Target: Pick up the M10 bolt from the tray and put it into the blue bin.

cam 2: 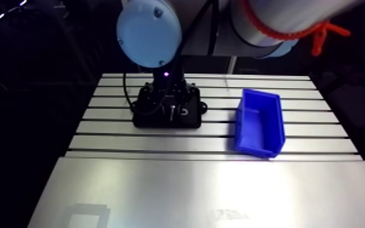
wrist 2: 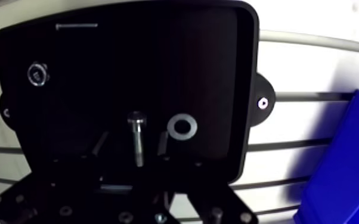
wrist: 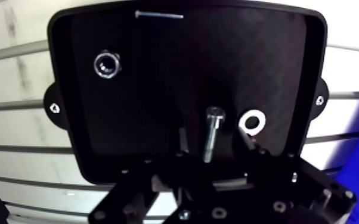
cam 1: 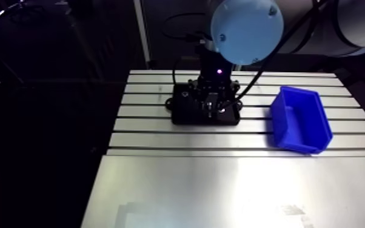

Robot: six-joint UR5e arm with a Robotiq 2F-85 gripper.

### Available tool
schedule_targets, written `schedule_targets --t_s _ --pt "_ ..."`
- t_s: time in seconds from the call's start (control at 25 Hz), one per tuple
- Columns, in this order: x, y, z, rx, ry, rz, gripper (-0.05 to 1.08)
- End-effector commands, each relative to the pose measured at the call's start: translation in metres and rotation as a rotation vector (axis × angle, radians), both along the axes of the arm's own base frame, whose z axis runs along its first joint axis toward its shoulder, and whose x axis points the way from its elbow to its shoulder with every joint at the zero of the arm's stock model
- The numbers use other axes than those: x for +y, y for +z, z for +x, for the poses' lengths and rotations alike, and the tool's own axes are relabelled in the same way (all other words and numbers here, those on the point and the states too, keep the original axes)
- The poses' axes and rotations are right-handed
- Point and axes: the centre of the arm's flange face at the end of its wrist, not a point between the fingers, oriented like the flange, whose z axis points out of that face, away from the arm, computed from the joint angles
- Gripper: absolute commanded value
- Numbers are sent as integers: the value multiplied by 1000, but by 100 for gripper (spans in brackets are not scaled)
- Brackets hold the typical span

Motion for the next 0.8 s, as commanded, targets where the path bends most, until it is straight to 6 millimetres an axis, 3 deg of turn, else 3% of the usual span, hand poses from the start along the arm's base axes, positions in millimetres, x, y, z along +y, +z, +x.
schedule_targets --t_s 0.04,0.8 --pt "0 0 0 0 -1 -1 54" --pt "1 -2 1 -4 -1 0 70"
